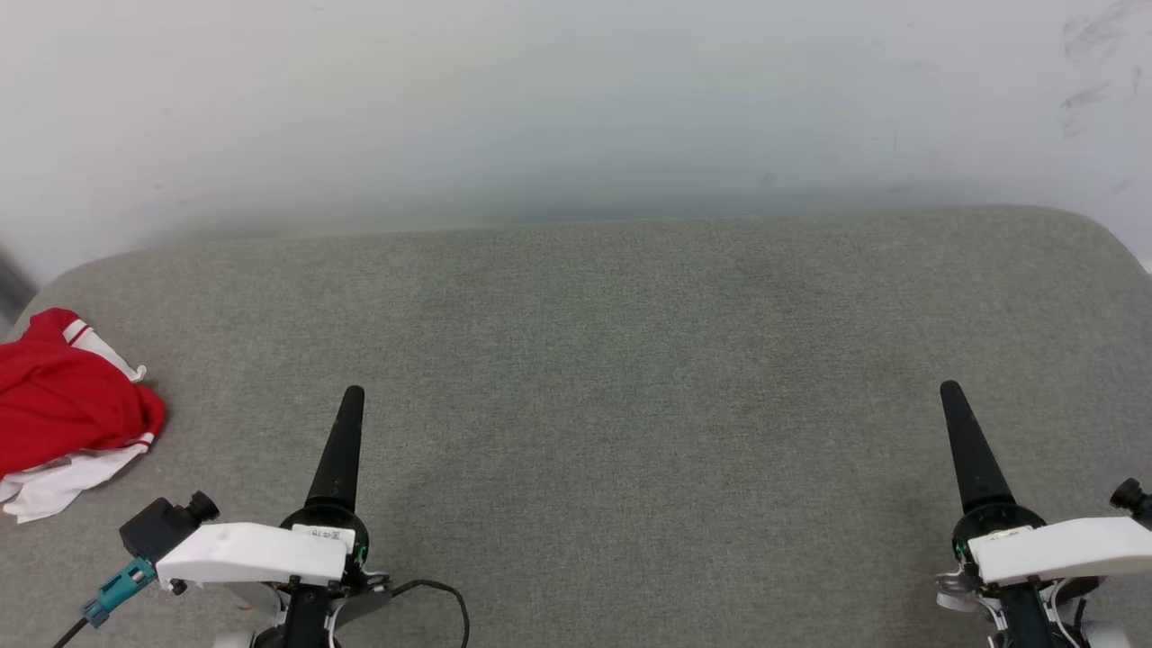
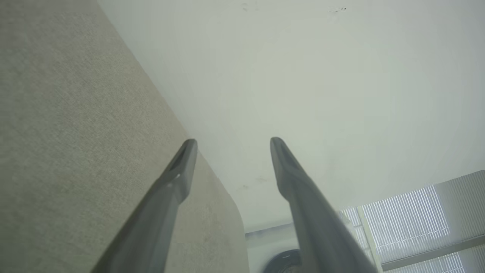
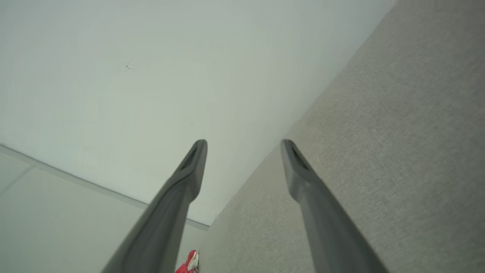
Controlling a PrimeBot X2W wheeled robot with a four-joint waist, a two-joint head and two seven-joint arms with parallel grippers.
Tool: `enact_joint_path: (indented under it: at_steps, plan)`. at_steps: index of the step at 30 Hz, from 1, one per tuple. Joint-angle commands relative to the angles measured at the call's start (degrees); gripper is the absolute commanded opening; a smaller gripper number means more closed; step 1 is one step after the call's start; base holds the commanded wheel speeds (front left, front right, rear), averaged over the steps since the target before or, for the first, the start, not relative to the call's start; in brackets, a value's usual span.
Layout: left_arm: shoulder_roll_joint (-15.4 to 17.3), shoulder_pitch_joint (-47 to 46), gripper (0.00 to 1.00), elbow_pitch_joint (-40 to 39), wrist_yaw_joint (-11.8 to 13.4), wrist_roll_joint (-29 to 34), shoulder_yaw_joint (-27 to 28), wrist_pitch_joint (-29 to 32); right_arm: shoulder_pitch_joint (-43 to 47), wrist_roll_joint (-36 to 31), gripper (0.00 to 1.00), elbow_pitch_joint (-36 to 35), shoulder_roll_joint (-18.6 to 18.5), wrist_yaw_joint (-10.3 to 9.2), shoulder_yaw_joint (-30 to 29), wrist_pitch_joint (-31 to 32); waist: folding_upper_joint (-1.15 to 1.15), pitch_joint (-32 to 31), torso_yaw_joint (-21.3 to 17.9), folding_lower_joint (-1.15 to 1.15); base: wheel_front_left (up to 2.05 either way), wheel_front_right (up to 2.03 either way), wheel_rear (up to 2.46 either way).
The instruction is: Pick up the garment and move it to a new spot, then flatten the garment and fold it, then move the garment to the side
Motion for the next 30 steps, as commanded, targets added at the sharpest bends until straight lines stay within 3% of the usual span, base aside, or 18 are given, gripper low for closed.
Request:
enact_joint_path:
  at_steps: [1, 19, 30]
  plan:
    - [0.5, -0.9, 1.0, -0.7, -0.1, 1.7, -0.3, -0.4, -1.0, -1.7, 1.0, -0.9, -0.5, 0.01, 0.1, -0.4, 0.0, 0.0, 0.0, 0.0, 0.0, 0.0, 0.0]
    - [-0.7, -0.7, 1.0, 0.6, 0.4, 33.7, 1.1, -3.7, -0.3, -30.6, 1.0, -4.1, 1.4, 0.02, -1.3, 1.2, 0.0, -0.2, -0.1, 0.0, 0.0, 0.0, 0.0]
    - [-0.1, -0.2, 1.0, 1.2, 1.3, 46.1, 0.6, -5.4, 0.6, -41.1, 1.0, -4.5, 1.8, 0.02, -2.3, 2.2, 0.0, -0.1, -0.4, 0.0, 0.0, 0.0, 0.0]
